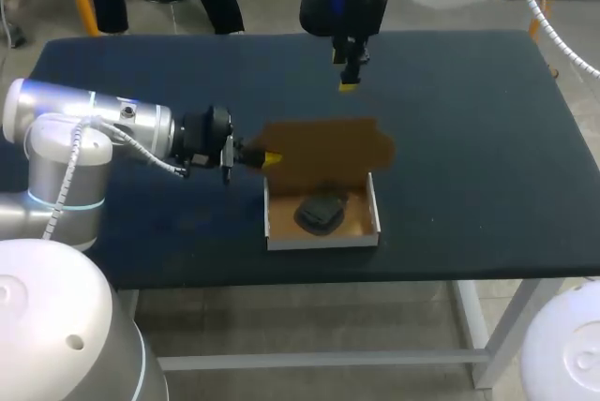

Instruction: Assemble the packaging by folding the flat box into shape, placing the metal phone stand inside, and closing the box properly

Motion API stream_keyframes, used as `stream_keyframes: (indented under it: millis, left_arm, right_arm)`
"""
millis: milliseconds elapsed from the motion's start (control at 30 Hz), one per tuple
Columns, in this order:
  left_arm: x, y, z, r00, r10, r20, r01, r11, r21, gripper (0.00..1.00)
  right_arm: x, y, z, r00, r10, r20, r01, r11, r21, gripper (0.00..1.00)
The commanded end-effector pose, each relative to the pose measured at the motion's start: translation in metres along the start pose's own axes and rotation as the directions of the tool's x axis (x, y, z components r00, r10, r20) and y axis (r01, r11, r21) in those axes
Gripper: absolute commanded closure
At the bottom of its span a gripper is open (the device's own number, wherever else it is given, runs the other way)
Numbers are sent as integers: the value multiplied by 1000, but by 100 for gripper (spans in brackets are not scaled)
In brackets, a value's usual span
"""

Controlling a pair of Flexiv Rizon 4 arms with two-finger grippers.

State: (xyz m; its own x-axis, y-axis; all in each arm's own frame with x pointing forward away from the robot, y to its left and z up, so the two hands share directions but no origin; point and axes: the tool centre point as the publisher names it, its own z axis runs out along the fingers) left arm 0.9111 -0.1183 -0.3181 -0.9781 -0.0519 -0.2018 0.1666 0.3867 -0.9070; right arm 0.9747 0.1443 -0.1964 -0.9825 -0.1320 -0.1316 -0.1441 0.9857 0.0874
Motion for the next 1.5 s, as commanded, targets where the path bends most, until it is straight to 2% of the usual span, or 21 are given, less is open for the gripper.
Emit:
stream_keyframes:
  millis: [33, 200, 567, 1067, 1500]
  left_arm:
    - [1, 1, 0, 1000, 0, 0, 0, 1000, 2, 100]
    - [1, 1, 0, 1000, 0, 0, 0, 1000, 2, 100]
    - [1, 1, 0, 1000, 0, 0, 0, 1000, 2, 100]
    - [1, 1, 0, 1000, 0, 0, 0, 1000, 2, 100]
    - [1, 1, 0, 1000, 0, 0, 0, 1000, 2, 100]
  right_arm:
    - [-6, 11, 12, 999, -16, -35, 16, 1000, 12, 28]
    - [0, 17, 20, 998, -37, -53, 38, 999, 10, 27]
    - [21, 24, 18, 997, -58, -52, 58, 998, 11, 27]
    - [45, 40, 20, 996, -81, -48, 82, 996, 19, 35]
    - [71, 44, 20, 997, -74, -26, 75, 996, 37, 31]
